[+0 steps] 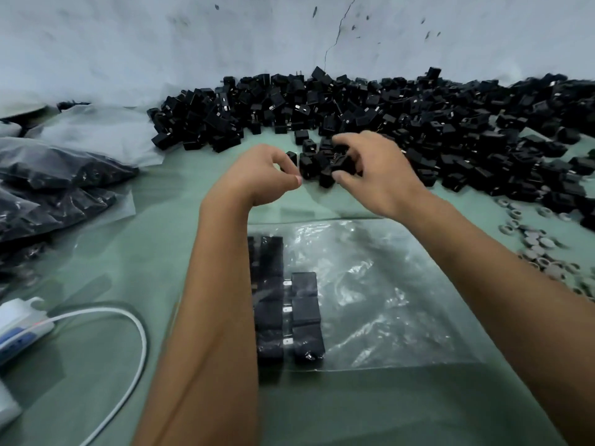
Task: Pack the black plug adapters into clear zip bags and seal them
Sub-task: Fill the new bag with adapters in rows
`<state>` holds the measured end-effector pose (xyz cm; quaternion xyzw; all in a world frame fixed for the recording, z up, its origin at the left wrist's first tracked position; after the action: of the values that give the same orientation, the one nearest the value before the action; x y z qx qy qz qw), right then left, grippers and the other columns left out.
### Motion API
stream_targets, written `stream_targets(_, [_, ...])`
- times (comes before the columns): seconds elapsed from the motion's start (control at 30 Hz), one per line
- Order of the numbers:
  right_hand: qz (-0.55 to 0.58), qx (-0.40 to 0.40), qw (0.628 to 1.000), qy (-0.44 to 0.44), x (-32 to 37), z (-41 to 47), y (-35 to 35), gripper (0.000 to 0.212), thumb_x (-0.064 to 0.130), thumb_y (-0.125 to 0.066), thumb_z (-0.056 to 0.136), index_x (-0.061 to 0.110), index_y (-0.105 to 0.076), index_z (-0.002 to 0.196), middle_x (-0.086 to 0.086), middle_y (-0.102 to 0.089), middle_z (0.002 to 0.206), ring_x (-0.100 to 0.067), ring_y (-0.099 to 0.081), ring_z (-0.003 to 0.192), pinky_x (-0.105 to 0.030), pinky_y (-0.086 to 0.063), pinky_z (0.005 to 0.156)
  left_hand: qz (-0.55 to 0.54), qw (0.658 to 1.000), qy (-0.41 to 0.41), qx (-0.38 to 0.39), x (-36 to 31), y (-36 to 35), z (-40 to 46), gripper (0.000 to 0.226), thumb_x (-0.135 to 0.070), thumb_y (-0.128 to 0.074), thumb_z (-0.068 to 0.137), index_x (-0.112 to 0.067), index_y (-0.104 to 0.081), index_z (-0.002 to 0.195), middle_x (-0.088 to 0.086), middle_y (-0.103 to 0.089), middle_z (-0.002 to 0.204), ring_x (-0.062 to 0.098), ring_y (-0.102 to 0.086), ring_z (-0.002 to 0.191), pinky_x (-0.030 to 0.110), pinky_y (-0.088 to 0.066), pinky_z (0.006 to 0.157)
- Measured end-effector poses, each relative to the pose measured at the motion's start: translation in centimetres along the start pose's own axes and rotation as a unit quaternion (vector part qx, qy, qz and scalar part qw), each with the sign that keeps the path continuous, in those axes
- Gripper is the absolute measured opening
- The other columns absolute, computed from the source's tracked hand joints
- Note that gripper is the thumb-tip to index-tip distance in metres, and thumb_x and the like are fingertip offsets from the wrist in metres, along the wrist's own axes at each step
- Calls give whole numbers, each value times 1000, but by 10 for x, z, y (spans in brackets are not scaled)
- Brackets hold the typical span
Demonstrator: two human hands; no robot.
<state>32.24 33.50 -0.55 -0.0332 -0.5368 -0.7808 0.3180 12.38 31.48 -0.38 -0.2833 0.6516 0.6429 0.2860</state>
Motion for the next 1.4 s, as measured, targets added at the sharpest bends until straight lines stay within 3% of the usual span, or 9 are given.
stream_targets(0.13, [189, -124, 957, -182, -62, -62, 30, 51, 26, -76, 88, 25, -63, 138, 4, -68, 119, -13, -67, 105, -37, -55, 99, 8, 994, -91, 55, -36, -31, -2, 7, -16, -75, 90, -23, -76, 89, -15, -62, 63, 6, -58, 64, 28, -49, 69])
stream_targets(0.23, [306, -159, 896, -280, -89, -105, 29, 37, 23, -80, 83, 35, -74, 117, 8, -75, 105, -16, -73, 99, -45, -63, 86, 23, 982, -157, 105, -67, -60, -8, 20, -9, -72, 91, -28, -77, 90, -6, -69, 86, 8, -60, 76, 30, -56, 77])
stream_targets(0.4, [366, -179, 861, -306, -112, -119, 33, 32, 16, -83, 84, 26, -77, 114, 4, -79, 103, -12, -74, 93, -30, -58, 81, 128, 935, -254, 212, -108, -112, -32, 64, 15, -49, 85, -36, -76, 113, -23, -58, 106, 8, -46, 108, 12, -34, 87])
stream_targets(0.6, [489, -173, 796, -313, -113, -122, 37, 30, 0, -77, 86, 10, -74, 114, -16, -75, 109, -24, -78, 89, -36, -63, 80, 198, 912, -267, 239, -108, -132, -37, 52, 2, -59, 93, -46, -74, 106, -1, -48, 124, 23, -33, 122, 36, -30, 111])
stream_targets(0.83, [445, -21, 866, -229, -95, -123, 43, 16, 1, -78, 86, 5, -75, 101, 0, -68, 70, -7, -57, 54, -20, -49, 55, 141, 929, -250, 232, -93, -111, -25, 15, -20, -84, 82, -33, -79, 85, -21, -59, 101, 14, -45, 113, 38, -40, 99])
stream_targets(1.03, [382, 245, 883, -124, -68, -128, 39, 20, 6, -80, 87, 10, -77, 105, -14, -78, 95, -19, -69, 69, -29, -57, 61, 105, 934, -254, 229, -95, -95, -23, 16, -17, -89, 76, -29, -81, 83, -21, -62, 92, -14, -53, 92, 11, -37, 81])
stream_targets(1.13, [377, 216, 897, -83, -54, -122, 31, 23, 6, -82, 85, 4, -75, 107, -9, -79, 102, -30, -76, 94, -42, -62, 85, 72, 929, -289, 220, -105, -89, -28, 15, -17, -89, 76, -26, -82, 84, -17, -64, 94, -3, -57, 98, 10, -38, 83])
stream_targets(1.23, [393, 193, 897, -48, -44, -119, 20, 21, -1, -80, 85, -1, -75, 106, -4, -80, 93, -15, -76, 79, -20, -58, 68, 52, 923, -316, 211, -114, -86, -32, 14, -16, -88, 78, -26, -81, 85, -16, -65, 95, -4, -57, 96, 6, -37, 79])
stream_targets(1.4, [346, 127, 928, -57, -34, -119, -1, 25, -2, -79, 86, 1, -75, 110, 14, -78, 90, -6, -74, 65, -21, -59, 59, 50, 928, -315, 191, -118, -86, -31, 13, -13, -82, 84, -23, -80, 92, -20, -68, 94, -11, -57, 92, 4, -39, 76])
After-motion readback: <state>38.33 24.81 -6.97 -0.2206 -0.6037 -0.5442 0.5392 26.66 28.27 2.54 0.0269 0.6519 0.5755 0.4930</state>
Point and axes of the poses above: each hand's wrist, its own z-axis towards the middle knuckle, its own y-axis out of the back of the hand, x = y × z, the point moved 4 cm from there along z, towards the middle knuckle
